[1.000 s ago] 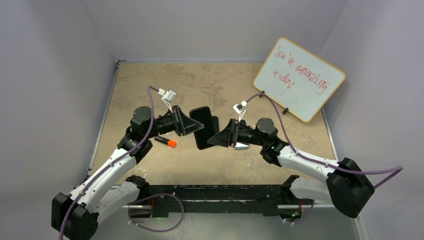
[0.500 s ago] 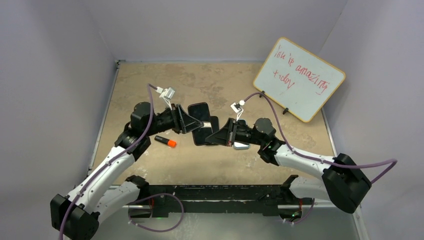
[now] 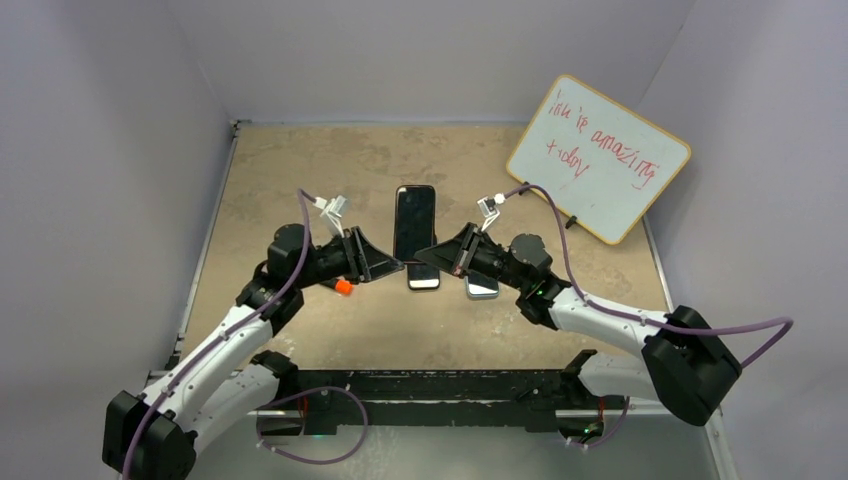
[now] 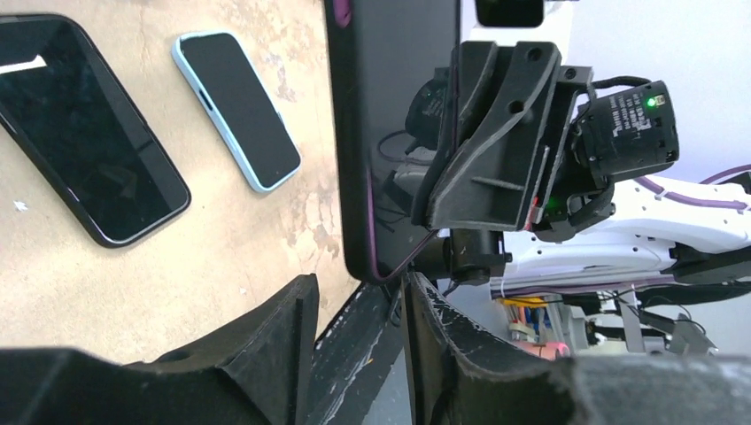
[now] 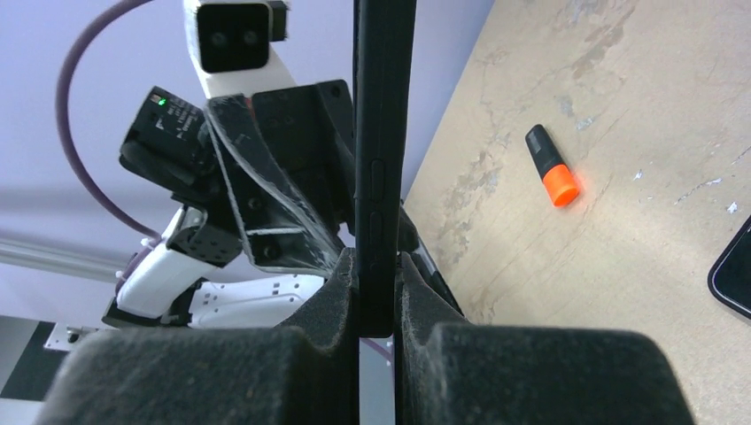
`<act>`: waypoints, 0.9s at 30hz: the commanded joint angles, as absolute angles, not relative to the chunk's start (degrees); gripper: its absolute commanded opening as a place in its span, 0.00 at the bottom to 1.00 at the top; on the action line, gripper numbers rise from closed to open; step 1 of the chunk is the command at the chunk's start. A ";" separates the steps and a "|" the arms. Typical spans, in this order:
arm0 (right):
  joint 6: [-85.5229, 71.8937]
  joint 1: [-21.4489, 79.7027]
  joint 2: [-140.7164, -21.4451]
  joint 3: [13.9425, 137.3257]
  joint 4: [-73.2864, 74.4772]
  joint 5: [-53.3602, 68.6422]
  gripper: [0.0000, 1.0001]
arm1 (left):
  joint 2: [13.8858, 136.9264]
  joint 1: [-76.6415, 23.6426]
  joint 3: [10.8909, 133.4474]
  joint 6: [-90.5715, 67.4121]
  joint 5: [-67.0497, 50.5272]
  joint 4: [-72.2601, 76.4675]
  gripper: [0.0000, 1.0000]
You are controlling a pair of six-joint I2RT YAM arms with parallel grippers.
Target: Put the phone into the phone case
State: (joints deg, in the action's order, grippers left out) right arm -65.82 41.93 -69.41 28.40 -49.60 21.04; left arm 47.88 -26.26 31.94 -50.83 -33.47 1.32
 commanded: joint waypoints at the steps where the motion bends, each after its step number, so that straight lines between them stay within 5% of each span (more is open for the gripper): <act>1: -66.21 41.91 -69.50 30.77 -57.01 18.47 0.00 | 49.91 -25.72 29.99 -55.72 -37.13 12.37 0.40; 6: -67.16 41.92 -71.08 30.57 -57.22 18.89 0.00 | 51.36 -24.40 30.01 -55.78 -38.12 14.31 0.38; 13: -67.04 41.92 -70.95 29.69 -60.11 20.08 0.00 | 46.95 -21.67 26.49 -60.61 -39.24 21.60 0.61; 16: -67.19 41.92 -71.23 30.01 -61.79 22.53 0.00 | 47.67 -20.57 27.70 -60.34 -39.65 20.28 0.63; 23: -68.18 41.92 -72.43 29.23 -62.97 23.78 0.00 | 51.66 -19.73 27.03 -60.55 -40.43 23.83 0.57; 27: -70.15 41.93 -75.30 27.84 -68.06 24.26 0.00 | 55.00 -18.91 26.44 -61.32 -42.49 28.94 0.38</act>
State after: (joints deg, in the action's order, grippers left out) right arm -68.40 41.93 -73.80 28.14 -56.93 22.85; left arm 52.66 -19.86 27.07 -60.23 -40.07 20.78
